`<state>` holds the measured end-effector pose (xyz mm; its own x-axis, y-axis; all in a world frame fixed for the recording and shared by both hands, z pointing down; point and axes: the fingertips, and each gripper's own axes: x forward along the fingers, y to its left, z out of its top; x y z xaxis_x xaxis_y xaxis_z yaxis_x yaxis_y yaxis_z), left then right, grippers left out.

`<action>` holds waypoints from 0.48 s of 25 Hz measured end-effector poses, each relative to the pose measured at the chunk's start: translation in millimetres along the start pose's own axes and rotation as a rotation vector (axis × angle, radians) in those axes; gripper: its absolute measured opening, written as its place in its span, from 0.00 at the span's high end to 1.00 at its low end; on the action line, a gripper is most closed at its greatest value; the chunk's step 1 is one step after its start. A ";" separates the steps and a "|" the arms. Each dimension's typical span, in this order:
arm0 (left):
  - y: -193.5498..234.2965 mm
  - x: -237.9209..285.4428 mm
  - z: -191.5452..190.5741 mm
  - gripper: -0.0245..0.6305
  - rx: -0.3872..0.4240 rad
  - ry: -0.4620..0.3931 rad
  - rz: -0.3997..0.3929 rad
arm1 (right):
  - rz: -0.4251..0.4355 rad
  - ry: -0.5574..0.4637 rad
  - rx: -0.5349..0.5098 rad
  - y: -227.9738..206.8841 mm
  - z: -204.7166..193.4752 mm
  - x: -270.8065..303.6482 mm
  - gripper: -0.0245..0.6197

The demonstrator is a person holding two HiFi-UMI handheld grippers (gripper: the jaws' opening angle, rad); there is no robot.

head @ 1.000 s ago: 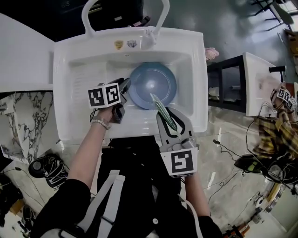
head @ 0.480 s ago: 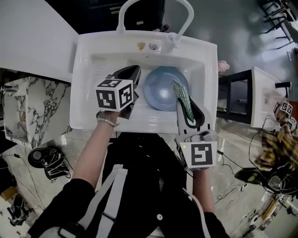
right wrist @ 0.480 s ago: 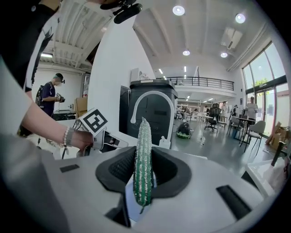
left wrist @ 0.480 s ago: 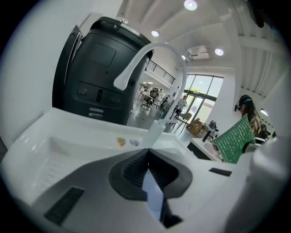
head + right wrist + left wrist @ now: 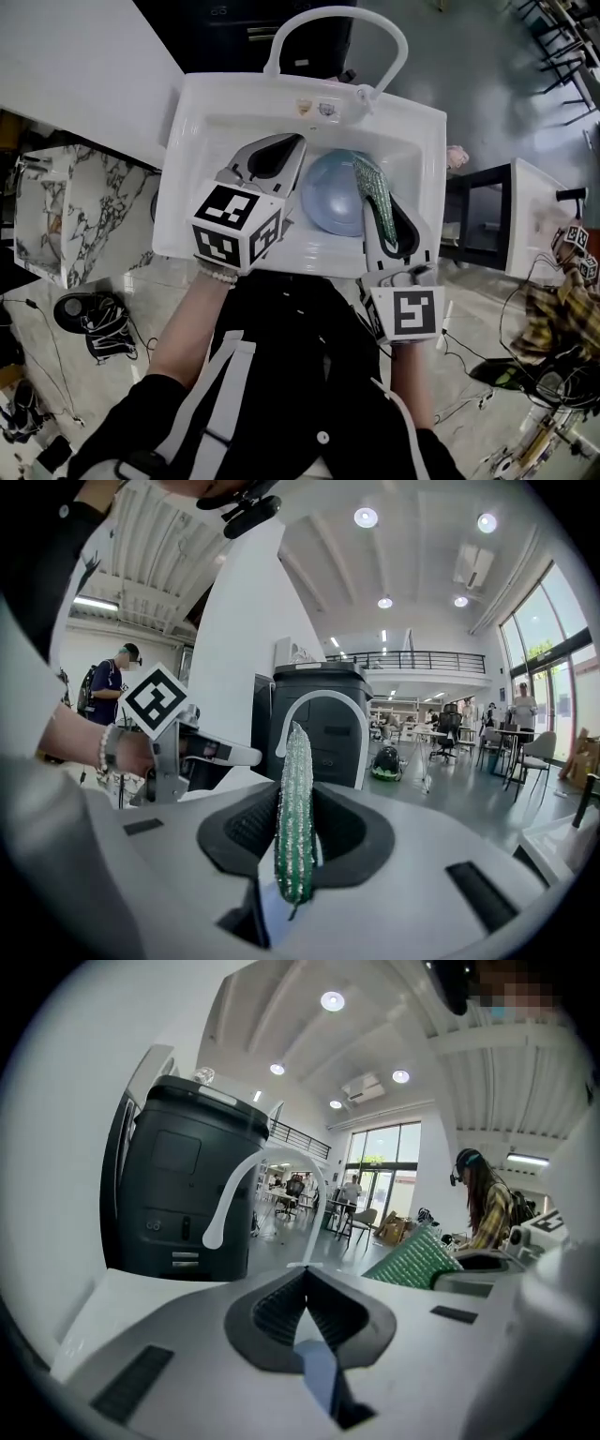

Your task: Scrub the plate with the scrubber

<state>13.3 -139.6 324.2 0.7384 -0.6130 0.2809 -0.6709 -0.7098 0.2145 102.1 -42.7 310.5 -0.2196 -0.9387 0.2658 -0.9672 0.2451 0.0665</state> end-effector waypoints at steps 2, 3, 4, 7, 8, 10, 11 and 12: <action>-4.8 -8.0 5.5 0.96 0.030 -0.022 0.000 | -0.007 0.002 0.006 -0.3 1.7 0.1 0.81; -6.5 -11.9 7.9 0.96 0.042 -0.032 0.001 | -0.002 -0.009 0.003 0.2 2.9 0.0 0.81; -8.0 -15.5 10.2 0.96 0.052 -0.041 0.002 | 0.007 -0.023 -0.003 1.0 4.6 0.1 0.81; -12.1 -23.7 15.4 0.96 0.091 -0.057 0.002 | 0.006 -0.039 -0.009 0.8 11.4 1.6 0.81; -13.3 -25.6 16.6 0.96 0.106 -0.060 0.002 | -0.003 -0.034 -0.004 -0.1 13.4 2.4 0.81; -16.0 -28.7 18.2 0.96 0.131 -0.064 0.000 | -0.009 -0.033 -0.005 -0.9 16.1 3.8 0.81; -17.8 -29.7 18.8 0.96 0.145 -0.065 0.000 | -0.006 -0.039 -0.006 -0.6 17.0 4.1 0.81; -20.0 -30.5 19.0 0.96 0.159 -0.065 -0.002 | -0.001 -0.046 -0.006 0.0 17.7 4.3 0.81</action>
<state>5.4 -113.2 293.6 0.7458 -0.6294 0.2184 -0.6544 -0.7536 0.0628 98.9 -51.0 294.6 -0.2245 -0.9491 0.2208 -0.9667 0.2455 0.0724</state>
